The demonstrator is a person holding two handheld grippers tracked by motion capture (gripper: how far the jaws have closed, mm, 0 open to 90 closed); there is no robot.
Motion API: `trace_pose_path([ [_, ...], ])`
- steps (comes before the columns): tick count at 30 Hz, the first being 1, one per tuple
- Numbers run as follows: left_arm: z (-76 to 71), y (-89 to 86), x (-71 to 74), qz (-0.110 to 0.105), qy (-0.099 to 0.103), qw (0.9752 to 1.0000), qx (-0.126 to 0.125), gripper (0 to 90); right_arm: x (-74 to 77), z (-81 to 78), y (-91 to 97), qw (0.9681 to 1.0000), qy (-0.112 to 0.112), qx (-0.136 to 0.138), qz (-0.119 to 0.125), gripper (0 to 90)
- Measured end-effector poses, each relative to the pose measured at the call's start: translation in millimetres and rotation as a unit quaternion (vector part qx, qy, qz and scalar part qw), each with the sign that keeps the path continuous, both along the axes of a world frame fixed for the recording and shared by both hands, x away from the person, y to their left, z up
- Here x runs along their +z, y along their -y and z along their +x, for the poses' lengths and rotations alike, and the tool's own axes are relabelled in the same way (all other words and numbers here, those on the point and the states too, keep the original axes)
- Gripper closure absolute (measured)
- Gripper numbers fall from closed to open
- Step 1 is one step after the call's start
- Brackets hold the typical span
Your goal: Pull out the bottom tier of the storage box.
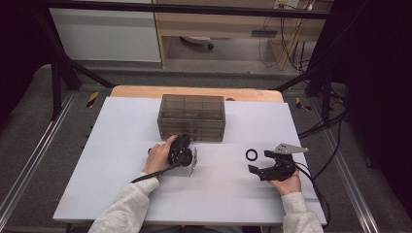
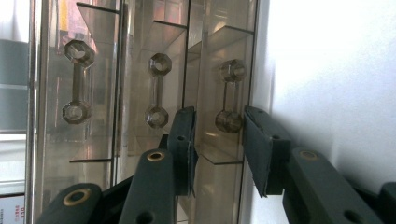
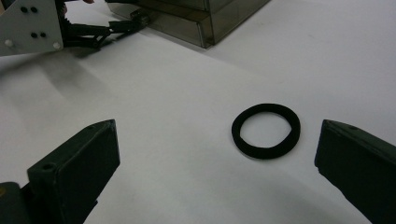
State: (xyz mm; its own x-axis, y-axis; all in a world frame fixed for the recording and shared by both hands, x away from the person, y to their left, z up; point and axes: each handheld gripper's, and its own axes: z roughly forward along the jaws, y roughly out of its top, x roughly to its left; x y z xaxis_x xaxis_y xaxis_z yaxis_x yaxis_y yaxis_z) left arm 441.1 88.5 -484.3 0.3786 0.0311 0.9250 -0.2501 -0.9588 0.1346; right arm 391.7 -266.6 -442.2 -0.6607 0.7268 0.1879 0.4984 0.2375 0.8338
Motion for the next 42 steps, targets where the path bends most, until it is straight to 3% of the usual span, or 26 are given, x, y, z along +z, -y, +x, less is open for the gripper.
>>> trace_pose_path([
  [42, -7.1, 0.0, 2.4, 0.015, 0.0, 0.9999, -0.007, 68.2, 0.0, 0.0, 0.3, 1.0, 0.0, -0.001, -0.001, 0.4],
])
